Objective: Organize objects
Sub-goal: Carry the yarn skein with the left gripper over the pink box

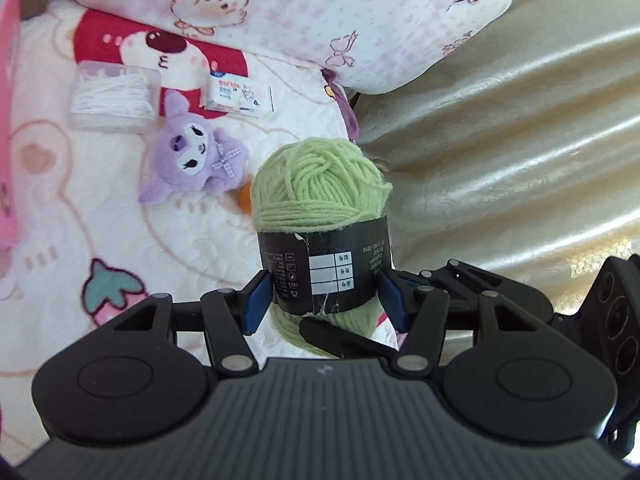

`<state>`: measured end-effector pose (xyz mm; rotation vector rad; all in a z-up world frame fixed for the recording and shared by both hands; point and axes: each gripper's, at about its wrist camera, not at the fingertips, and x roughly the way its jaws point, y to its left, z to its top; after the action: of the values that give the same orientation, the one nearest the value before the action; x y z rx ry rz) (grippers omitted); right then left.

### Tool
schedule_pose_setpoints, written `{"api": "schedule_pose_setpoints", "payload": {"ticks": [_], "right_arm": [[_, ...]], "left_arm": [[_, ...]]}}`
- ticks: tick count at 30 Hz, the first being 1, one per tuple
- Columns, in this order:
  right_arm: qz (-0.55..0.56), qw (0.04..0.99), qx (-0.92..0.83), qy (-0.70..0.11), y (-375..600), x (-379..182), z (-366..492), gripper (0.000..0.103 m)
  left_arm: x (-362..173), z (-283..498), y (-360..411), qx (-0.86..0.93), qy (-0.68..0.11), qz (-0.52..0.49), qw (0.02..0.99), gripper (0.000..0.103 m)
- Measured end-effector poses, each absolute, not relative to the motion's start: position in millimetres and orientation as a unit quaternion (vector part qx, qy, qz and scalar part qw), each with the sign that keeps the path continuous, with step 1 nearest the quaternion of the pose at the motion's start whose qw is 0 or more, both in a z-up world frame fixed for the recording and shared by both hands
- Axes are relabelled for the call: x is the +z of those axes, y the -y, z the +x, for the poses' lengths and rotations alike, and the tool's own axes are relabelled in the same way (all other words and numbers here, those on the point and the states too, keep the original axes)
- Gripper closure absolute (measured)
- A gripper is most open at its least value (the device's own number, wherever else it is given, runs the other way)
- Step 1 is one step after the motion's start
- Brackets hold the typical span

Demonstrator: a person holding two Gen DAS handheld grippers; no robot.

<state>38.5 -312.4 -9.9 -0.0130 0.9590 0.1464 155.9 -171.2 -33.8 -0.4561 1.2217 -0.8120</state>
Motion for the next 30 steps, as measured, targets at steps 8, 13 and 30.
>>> {"api": "schedule_pose_setpoints", "payload": {"ticks": [8,13,30], "right_arm": [[-0.005,0.878,0.104,-0.468,271.2,10.9,34.7,0.044],[-0.006,0.873,0.132,-0.47,246.3,21.3,37.9,0.044],[-0.054,0.888,0.159,-0.429,176.1,50.4,37.2,0.044]], "left_arm": [[-10.1,140.3,126.3,-0.345,-0.561,-0.202,0.725,0.046],[2.9,129.1,98.8,-0.332,-0.557,-0.187,0.738,0.047],[23.9,103.3,16.5,-0.296,-0.506,-0.232,0.776,0.046]]}}
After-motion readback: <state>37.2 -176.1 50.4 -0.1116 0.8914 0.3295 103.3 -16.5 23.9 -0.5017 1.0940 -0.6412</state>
